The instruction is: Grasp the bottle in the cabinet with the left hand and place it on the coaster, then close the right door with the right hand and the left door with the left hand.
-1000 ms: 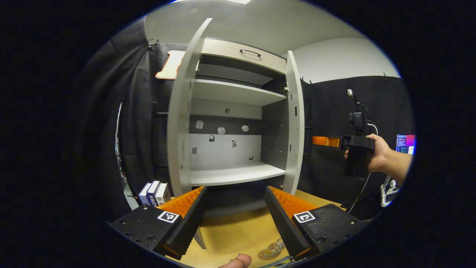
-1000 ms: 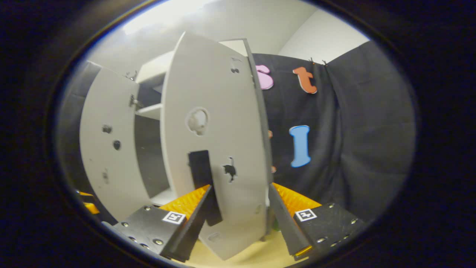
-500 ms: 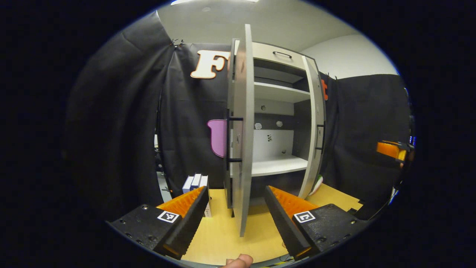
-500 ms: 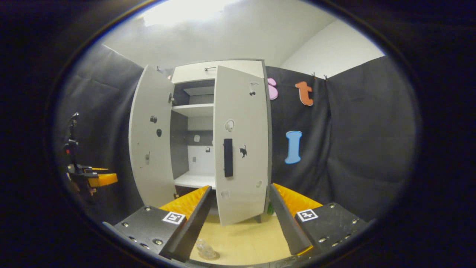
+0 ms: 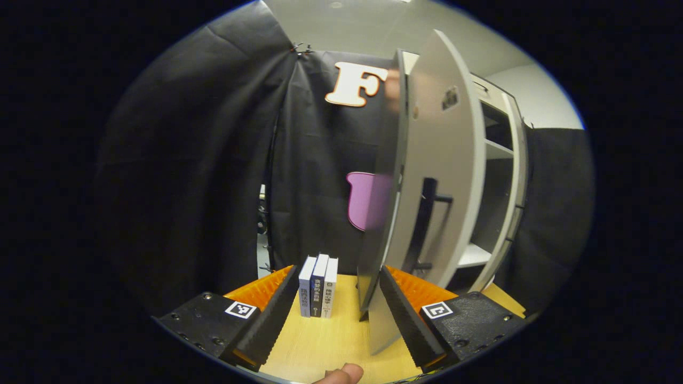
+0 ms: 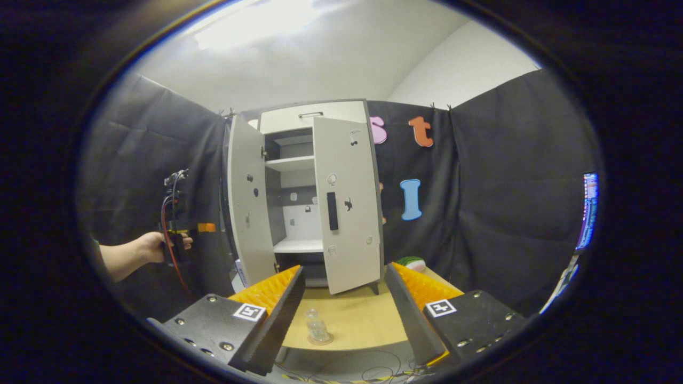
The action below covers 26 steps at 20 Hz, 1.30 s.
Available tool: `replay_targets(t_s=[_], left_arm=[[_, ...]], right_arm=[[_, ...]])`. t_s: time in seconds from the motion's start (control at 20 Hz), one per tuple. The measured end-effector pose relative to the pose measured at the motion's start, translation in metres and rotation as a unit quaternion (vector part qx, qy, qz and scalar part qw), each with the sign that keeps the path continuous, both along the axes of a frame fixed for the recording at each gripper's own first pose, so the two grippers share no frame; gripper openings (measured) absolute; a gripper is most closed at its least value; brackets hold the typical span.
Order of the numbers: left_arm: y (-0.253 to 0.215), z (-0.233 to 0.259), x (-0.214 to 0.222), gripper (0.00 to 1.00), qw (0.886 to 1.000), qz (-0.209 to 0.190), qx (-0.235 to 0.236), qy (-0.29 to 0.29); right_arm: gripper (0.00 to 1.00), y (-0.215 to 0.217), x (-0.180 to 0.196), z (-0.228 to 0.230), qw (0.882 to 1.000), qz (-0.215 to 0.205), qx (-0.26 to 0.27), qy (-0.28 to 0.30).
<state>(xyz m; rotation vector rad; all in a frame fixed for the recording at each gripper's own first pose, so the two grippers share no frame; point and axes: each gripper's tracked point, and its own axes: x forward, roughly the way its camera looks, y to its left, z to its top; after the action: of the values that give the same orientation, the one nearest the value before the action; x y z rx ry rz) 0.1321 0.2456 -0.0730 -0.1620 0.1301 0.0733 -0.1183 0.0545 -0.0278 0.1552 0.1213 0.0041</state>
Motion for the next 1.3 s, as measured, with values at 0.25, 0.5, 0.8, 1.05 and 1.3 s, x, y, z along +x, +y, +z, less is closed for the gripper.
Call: replay_targets(t_s=[0.25,0.5,0.8,1.05,1.3], left_arm=[[0.016,0.025,0.029,0.96,0.999,0.027,0.023,-0.001],[-0.015,0.030,0.053,0.96,0.999,0.002,0.037,-0.005],[-0.019,0.041,0.060,0.91,0.995,0.034,0.087,-0.031],[-0.042,0.041,0.060,0.95,0.996,0.011,0.079,-0.028],[-0.076,0.040,0.062,0.95,0.997,-0.004,0.079,-0.023]], right_arm=[[0.93,-0.005,-0.030,0.016,1.000,-0.001,0.006,-0.021],[0.93,-0.022,-0.026,0.007,0.999,-0.024,-0.027,-0.031],[0.89,-0.019,-0.005,0.004,0.998,-0.016,-0.043,-0.043],[0.93,-0.010,0.017,0.001,0.998,0.003,-0.045,-0.046],[0.93,-0.016,0.026,-0.004,0.997,0.003,-0.055,-0.049]])
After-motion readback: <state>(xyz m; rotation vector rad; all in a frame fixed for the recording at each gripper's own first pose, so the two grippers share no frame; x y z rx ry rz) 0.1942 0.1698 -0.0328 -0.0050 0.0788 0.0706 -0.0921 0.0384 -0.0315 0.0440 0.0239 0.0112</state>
